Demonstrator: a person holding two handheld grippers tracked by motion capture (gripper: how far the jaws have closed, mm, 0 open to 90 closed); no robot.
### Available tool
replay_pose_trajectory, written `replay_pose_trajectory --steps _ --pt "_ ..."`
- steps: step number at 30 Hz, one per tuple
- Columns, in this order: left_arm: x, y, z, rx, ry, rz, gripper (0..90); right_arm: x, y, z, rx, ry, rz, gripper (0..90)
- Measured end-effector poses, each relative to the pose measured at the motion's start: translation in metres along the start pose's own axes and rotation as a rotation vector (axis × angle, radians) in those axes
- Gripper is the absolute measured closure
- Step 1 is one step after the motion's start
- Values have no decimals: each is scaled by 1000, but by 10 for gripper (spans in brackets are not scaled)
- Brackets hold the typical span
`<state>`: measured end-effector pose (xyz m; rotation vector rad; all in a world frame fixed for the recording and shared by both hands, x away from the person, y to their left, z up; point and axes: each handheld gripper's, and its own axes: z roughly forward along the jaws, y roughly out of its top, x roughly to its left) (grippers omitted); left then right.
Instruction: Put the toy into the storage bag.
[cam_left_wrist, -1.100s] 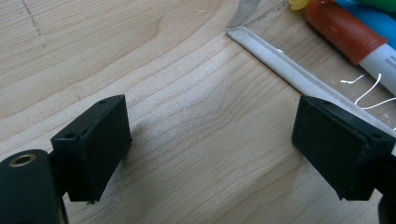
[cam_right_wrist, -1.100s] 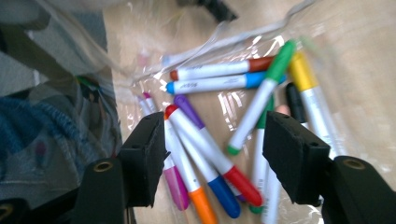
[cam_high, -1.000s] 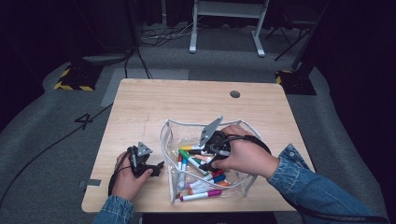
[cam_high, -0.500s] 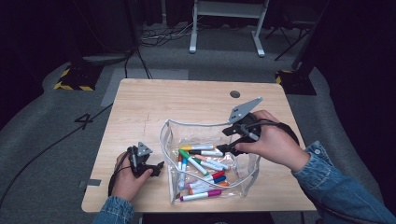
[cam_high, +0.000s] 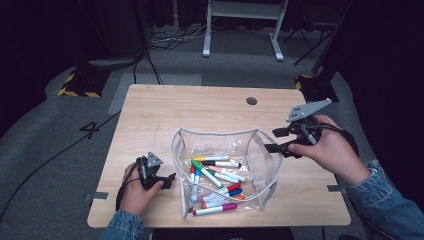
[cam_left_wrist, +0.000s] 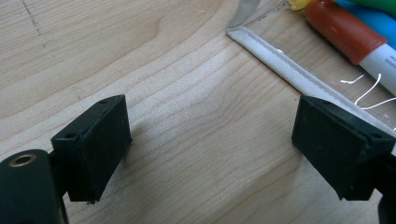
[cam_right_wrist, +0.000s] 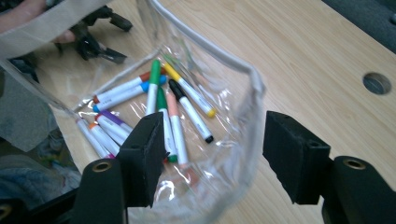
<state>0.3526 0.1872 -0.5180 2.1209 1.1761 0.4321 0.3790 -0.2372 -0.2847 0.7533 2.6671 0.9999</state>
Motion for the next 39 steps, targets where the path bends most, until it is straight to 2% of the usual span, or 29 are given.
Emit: replay_pose_trajectory --steps 6,12,22,29,32,34,37,39 --pt "0 0 0 0 0 0 120 -21 -26 -12 -15 -51 82 401" --pt "0 0 0 0 0 0 120 -37 -61 -12 -10 -101 151 396" --pt "0 0 0 0 0 0 120 -58 -137 15 -22 -127 310 376" --pt "0 0 0 0 0 0 120 -69 -186 38 -15 -177 393 355" --pt "0 0 0 0 0 0 120 -71 -209 51 -8 -198 414 353" --pt "0 0 0 0 0 0 120 -72 -220 58 -9 -217 407 347" --pt "0 0 0 0 0 0 120 -71 -233 67 -12 -236 417 331" --pt "0 0 0 0 0 0 120 -71 -239 73 -8 -252 401 302"
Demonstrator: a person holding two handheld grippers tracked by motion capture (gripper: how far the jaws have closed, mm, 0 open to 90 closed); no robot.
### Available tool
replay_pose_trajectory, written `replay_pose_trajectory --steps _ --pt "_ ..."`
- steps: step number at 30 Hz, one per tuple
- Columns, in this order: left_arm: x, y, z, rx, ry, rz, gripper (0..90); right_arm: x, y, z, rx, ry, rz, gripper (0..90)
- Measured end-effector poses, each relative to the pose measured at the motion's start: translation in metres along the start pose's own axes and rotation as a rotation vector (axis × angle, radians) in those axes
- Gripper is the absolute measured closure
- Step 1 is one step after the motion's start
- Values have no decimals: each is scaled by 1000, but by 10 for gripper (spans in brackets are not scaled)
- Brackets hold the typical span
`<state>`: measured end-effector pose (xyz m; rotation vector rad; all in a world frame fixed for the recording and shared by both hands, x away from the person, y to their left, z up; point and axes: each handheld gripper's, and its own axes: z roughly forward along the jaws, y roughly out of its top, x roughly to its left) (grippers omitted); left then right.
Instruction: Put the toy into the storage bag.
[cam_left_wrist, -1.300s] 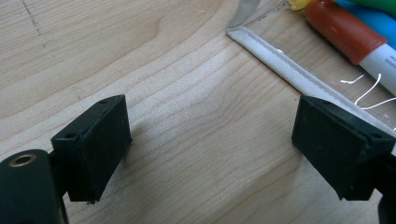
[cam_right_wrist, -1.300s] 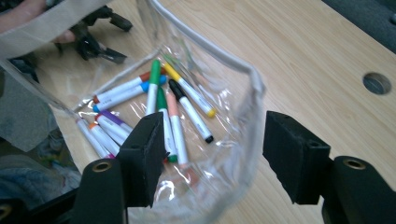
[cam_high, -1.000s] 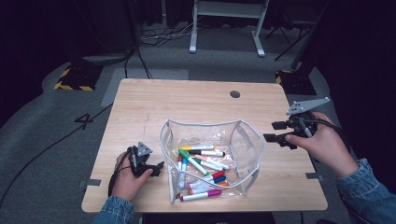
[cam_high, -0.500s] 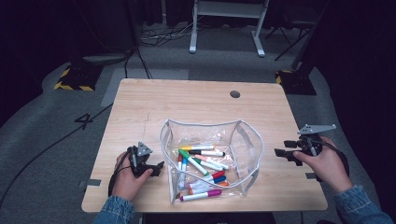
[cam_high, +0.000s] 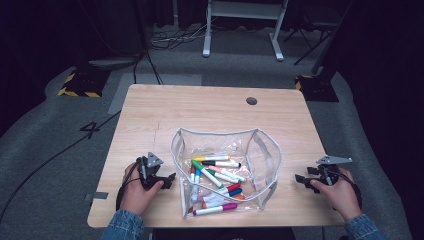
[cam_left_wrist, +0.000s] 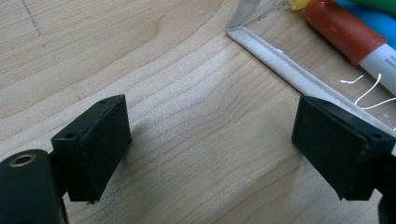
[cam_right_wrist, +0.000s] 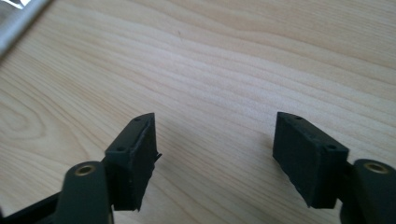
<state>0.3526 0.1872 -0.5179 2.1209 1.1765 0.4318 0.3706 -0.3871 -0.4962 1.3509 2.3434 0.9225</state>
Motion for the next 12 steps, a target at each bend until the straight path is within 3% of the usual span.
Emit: replay_pose_trajectory --steps 4,6,12 --pt "0 0 0 0 0 0 120 -1 -6 8 -48 -44 -66 169" --pt "0 0 0 0 0 0 120 -2 -9 13 -83 -48 -64 73" --pt "0 0 0 2 1 3 120 -2 -9 16 -92 -40 -72 46"
